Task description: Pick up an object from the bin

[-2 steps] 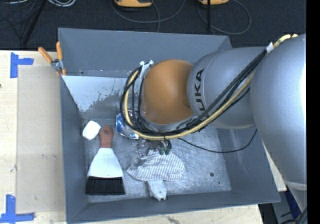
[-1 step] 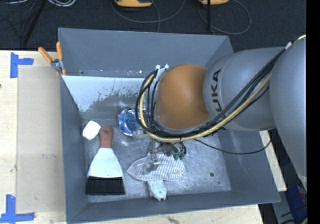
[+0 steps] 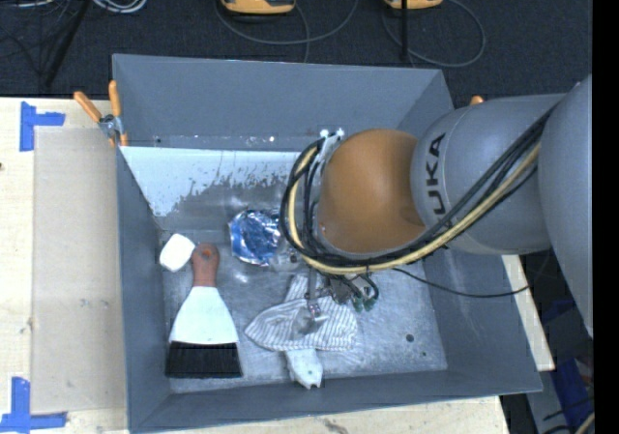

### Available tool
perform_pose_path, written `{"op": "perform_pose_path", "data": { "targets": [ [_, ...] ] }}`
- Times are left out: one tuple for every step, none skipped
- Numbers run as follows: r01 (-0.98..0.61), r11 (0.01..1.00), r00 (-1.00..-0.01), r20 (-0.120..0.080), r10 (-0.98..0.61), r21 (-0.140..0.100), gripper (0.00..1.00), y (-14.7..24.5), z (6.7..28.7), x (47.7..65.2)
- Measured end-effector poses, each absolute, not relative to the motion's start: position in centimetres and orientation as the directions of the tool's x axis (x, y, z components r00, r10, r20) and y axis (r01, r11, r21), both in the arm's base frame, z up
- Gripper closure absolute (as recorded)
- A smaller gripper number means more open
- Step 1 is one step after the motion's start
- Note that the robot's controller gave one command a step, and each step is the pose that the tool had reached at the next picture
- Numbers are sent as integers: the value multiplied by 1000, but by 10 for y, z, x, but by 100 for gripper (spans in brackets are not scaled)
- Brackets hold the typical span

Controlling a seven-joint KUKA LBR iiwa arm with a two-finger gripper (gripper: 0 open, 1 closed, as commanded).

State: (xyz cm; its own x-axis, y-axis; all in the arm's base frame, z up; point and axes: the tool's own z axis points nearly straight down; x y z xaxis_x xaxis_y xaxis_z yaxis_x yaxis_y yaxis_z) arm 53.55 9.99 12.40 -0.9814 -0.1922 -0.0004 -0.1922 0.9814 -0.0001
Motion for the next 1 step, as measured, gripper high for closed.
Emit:
{"op": "perform_pose_path", "data": {
  "targets": [
    [-296, 955, -955, -4, -296, 0, 0, 116, 86, 548]
  ]
}}
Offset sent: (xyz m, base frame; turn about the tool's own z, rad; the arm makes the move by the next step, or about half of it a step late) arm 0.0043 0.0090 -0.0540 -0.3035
